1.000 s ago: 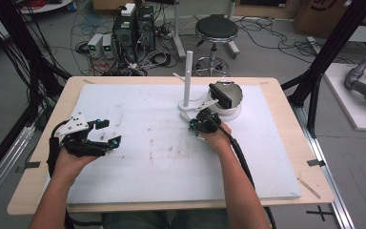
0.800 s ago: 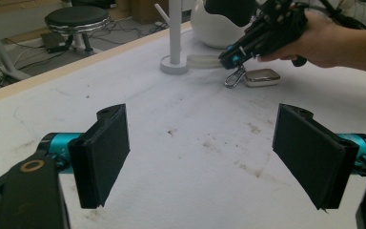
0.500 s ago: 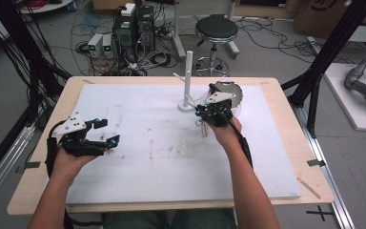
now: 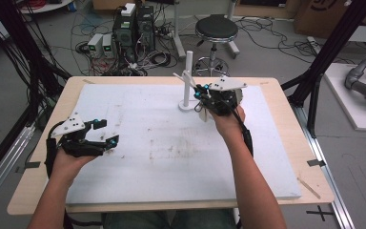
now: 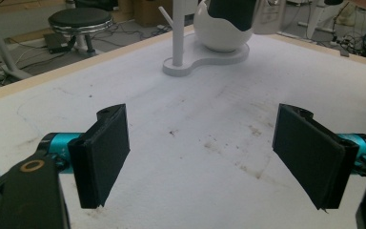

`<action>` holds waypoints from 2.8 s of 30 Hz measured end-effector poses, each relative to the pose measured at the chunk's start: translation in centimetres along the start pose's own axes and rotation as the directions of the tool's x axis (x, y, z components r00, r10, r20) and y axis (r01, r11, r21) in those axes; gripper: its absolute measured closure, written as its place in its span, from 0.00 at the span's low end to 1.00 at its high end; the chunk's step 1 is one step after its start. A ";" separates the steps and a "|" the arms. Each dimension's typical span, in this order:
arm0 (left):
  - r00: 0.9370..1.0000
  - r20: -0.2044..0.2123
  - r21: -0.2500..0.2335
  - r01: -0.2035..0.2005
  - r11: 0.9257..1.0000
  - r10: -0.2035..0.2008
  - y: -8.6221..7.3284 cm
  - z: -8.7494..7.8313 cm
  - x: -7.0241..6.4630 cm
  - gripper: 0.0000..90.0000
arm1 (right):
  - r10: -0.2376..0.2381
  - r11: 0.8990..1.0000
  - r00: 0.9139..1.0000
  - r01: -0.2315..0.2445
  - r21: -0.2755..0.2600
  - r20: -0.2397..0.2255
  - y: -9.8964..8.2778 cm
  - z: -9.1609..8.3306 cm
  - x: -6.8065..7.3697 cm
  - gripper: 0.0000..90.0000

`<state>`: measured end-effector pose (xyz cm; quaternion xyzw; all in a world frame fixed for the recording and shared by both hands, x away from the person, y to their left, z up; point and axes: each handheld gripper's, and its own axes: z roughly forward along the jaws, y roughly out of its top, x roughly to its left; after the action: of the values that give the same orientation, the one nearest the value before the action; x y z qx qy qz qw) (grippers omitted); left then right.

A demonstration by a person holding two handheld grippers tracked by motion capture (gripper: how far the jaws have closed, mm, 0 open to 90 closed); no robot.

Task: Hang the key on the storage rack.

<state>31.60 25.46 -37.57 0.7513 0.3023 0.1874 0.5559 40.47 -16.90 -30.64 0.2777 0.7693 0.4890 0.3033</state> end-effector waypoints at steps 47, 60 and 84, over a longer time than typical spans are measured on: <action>1.000 -0.003 0.001 0.008 1.000 -0.008 -0.1 -0.2 0.5 0.22 | 0.037 0.998 0.995 -0.042 0.055 0.095 0.0 -0.6 -0.9 0.44; 1.000 -0.011 0.007 -0.019 1.000 0.019 0.2 -0.1 0.2 0.22 | 0.090 0.995 0.992 -0.093 0.027 0.089 -2.6 -6.9 -1.3 0.34; 0.999 0.018 0.003 -0.038 0.999 0.038 -0.1 0.1 -0.4 0.21 | 0.228 0.974 0.973 -0.227 -0.013 0.036 -10.7 -11.2 -0.8 0.23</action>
<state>31.34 25.13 -37.67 0.7598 0.2831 0.1906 0.5535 31.33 -27.93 -36.56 0.3718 0.7245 0.5184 0.2608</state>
